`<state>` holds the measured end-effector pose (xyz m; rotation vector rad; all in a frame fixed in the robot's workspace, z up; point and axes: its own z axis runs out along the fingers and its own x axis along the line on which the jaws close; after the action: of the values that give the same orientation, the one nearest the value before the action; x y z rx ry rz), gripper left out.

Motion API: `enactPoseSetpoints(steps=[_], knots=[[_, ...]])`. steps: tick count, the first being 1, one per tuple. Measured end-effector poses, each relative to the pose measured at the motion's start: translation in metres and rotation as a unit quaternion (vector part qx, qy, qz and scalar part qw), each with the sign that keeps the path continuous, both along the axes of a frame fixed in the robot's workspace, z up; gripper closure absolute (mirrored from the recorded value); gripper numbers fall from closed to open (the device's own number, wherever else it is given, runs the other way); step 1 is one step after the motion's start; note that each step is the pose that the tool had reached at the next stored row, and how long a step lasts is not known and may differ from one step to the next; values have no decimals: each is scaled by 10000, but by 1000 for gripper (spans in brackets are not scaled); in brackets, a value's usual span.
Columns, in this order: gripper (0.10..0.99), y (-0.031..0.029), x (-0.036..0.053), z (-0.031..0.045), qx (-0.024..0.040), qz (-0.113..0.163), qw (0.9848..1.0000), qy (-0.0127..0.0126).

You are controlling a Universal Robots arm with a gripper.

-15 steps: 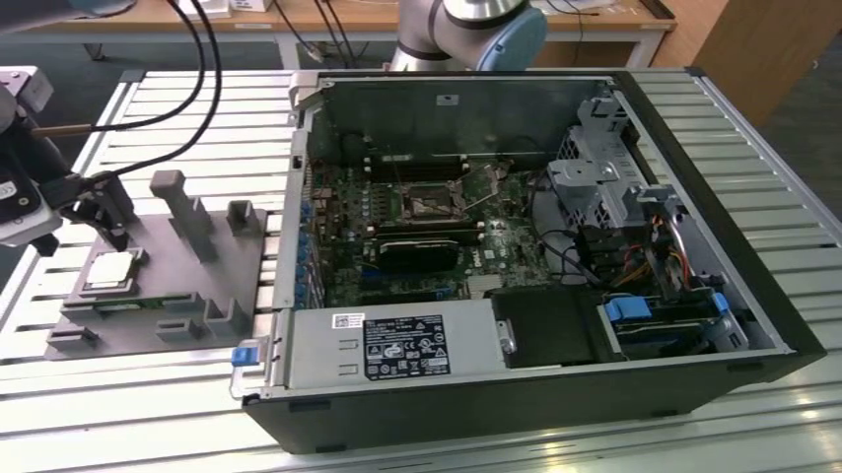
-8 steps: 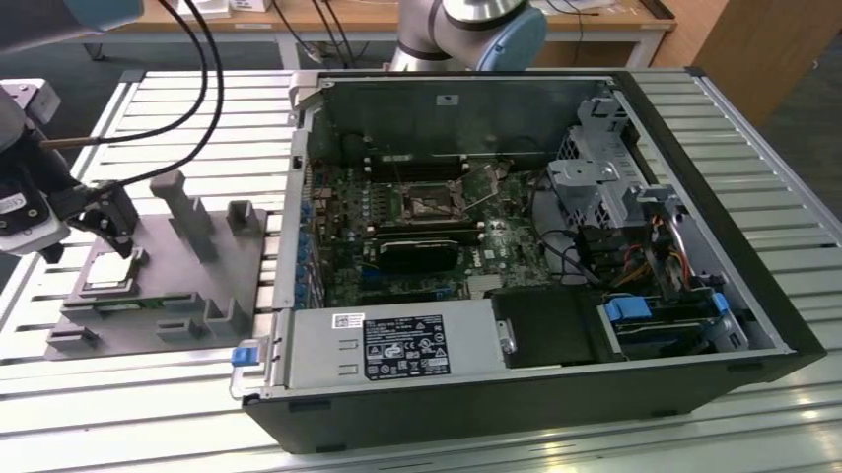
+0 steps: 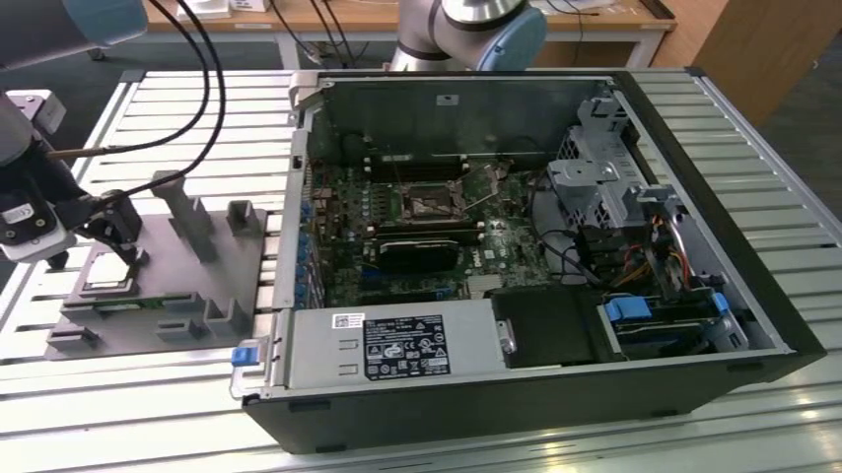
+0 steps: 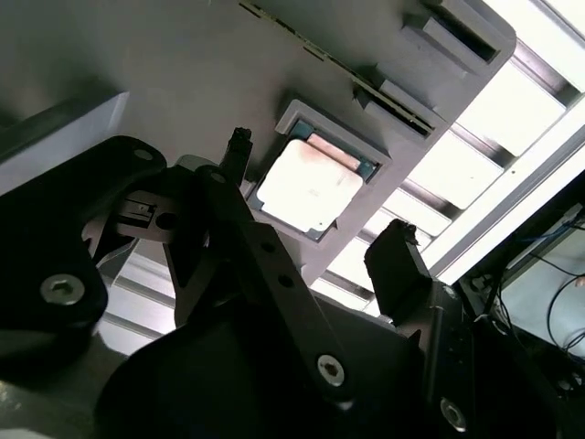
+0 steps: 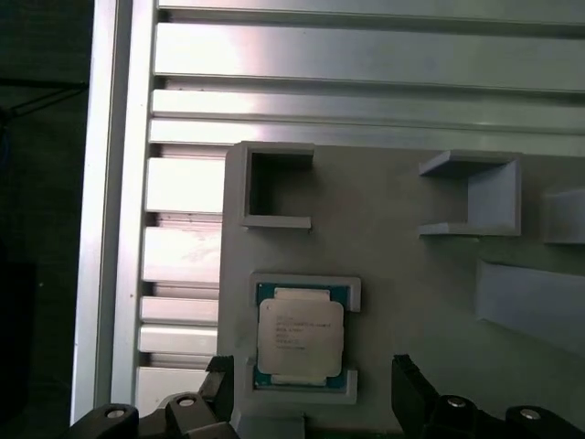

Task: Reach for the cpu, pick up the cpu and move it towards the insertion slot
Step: 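Pick up the cpu and move it towards the insertion slot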

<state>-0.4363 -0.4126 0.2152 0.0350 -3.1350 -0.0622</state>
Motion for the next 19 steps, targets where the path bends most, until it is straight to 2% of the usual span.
enactPoseSetpoints(steps=[2, 6, 17, 18, 19], knots=[[310, 0, 0, -24, 8, -1, 10000, -8], [310, -1, -10, -68, 64, 0, 10000, -16], [310, 18, -27, -211, 57, -1, 10000, -19], [322, 22, -30, -224, 57, 0, 10000, -21], [384, 33, -33, -228, 55, 0, 10000, -24]])
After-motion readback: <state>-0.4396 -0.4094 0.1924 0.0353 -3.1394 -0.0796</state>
